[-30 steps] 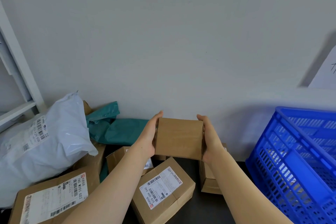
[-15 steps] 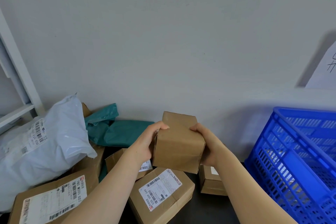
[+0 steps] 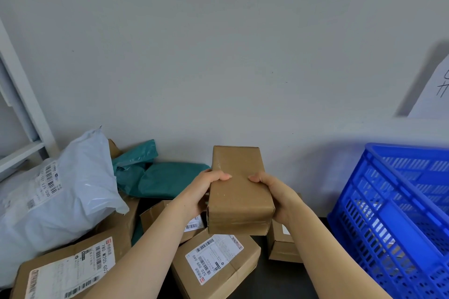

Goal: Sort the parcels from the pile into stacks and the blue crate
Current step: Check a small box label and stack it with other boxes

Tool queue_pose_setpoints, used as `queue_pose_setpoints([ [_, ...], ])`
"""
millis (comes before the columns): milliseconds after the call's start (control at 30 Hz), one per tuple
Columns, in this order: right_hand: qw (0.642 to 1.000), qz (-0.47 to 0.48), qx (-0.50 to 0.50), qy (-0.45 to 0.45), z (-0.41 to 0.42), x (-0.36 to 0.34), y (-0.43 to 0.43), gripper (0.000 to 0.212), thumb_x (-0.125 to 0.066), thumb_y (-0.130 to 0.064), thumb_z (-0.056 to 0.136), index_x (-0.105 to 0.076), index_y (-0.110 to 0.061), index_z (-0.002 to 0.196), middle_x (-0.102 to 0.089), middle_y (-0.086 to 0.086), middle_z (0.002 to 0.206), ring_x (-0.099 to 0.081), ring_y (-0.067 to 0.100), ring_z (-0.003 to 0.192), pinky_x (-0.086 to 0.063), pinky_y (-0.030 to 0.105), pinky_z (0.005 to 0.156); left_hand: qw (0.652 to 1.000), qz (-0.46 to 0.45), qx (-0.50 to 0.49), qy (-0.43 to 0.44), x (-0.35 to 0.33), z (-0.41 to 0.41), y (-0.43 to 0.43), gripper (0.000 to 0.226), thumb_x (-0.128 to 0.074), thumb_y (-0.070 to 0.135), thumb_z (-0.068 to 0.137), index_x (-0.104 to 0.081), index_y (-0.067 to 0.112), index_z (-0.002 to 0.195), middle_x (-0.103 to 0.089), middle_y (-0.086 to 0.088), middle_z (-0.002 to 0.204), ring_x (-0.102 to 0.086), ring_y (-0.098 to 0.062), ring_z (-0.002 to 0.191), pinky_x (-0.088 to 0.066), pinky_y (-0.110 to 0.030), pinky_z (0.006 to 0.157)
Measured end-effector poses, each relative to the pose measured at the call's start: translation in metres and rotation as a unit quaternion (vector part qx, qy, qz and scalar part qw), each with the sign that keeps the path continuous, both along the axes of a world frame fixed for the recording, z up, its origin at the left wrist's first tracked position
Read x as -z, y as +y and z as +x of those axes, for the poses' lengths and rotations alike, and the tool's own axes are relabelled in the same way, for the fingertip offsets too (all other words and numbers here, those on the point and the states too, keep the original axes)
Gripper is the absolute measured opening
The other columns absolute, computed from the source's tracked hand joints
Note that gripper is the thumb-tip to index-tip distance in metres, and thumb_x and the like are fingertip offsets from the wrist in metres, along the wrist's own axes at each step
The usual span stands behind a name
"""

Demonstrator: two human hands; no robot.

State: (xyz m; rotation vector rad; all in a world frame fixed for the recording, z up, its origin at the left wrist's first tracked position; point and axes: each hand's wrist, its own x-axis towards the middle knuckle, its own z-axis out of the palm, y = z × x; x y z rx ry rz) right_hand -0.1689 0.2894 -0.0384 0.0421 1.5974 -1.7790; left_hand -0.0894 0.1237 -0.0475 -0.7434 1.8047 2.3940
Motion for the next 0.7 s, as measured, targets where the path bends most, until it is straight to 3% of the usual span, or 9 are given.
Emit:
queue_pose_setpoints([
  [100, 1.0, -0.008, 0.013, 0.009, -0.001, -0.0005, -0.0002, 0.038, -0.069, -0.014, 0.079, -0.062, -0.01, 0.117, -0.069, 0.017, 0.111, -0.065, 0.03, 0.087, -0.054, 0.034, 0.069, 1.0, -0.003, -0.002, 0.012, 0.0016, -0.0013, 0.0005, 0.042, -0.07, 0.026, 0.08, -0.057, 0.017, 0.119, -0.063, -0.015, 0.117, -0.062, -0.032, 0.108, -0.051, -0.043, 0.091],
  [267, 0.999, -0.014, 0.012, 0.026, -0.0029, 0.0004, 0.0024, 0.041, -0.069, -0.016, 0.079, -0.06, -0.013, 0.119, -0.067, 0.016, 0.113, -0.065, 0.031, 0.093, -0.053, 0.035, 0.069, 1.0, -0.003, 0.006, 0.013, 0.0004, -0.0025, 0.0006, 0.066, -0.082, 0.031, 0.064, -0.054, 0.021, 0.123, -0.063, -0.013, 0.119, -0.062, -0.03, 0.108, -0.052, -0.045, 0.092],
  [400, 0.999, -0.018, 0.01, 0.036, -0.005, 0.0014, 0.003, 0.038, -0.068, -0.016, 0.079, -0.061, -0.016, 0.117, -0.068, 0.016, 0.112, -0.065, 0.032, 0.094, -0.054, 0.036, 0.071, 1.0, -0.003, 0.009, 0.0, 0.0007, -0.0029, 0.0017, 0.049, -0.072, 0.036, 0.079, -0.056, 0.016, 0.121, -0.063, -0.013, 0.118, -0.061, -0.029, 0.108, -0.051, -0.042, 0.092],
  [700, 0.998, -0.032, -0.003, 0.061, -0.0103, 0.0081, 0.0041, 0.047, -0.07, -0.011, 0.076, -0.059, -0.019, 0.121, -0.067, 0.014, 0.113, -0.065, 0.032, 0.097, -0.055, 0.038, 0.07, 1.0, -0.027, 0.012, 0.0, 0.0002, -0.003, 0.0022, 0.042, -0.07, 0.031, 0.082, -0.056, 0.015, 0.117, -0.063, -0.012, 0.114, -0.061, -0.027, 0.104, -0.052, -0.036, 0.081],
])
